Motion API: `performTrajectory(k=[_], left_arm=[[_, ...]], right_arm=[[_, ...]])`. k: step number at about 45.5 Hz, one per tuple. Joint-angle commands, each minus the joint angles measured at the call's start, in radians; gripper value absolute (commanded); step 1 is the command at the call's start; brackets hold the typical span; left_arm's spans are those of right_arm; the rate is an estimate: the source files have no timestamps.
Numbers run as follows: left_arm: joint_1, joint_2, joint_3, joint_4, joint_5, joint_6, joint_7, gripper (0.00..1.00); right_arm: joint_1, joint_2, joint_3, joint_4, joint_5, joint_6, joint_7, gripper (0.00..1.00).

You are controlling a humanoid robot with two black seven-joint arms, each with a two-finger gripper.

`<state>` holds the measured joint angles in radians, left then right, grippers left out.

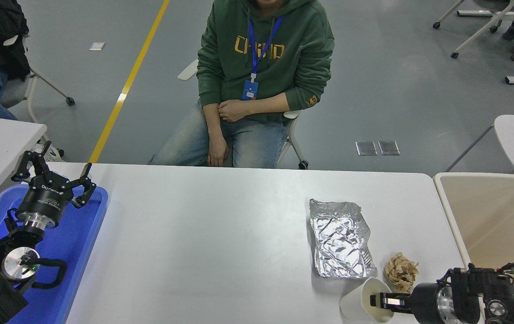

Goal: Clean the table surface

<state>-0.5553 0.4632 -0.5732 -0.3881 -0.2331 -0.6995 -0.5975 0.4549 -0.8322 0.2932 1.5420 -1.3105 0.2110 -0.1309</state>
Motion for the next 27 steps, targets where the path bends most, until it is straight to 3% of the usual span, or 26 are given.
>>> performTrajectory(k=[1,14,27], left_arm=[[0.000,-0.001,-0.001,0.000,0.000,0.000,-0.001,1.00],[0.000,-0.001,-0.001,0.000,0.000,0.000,0.001,1.00],[0.000,0.000,0.001,0.000,0.000,0.000,0.001,1.00]], right_arm=[[-0.001,-0.039,0.004,0.023,0.005,0.007,0.002,0.00],[0.001,-0.151,0.017,0.070,0.050,0.013,0.011,0.00],[0.004,-0.378,0.101,0.142,0.154,0.094,0.060,0.00]])
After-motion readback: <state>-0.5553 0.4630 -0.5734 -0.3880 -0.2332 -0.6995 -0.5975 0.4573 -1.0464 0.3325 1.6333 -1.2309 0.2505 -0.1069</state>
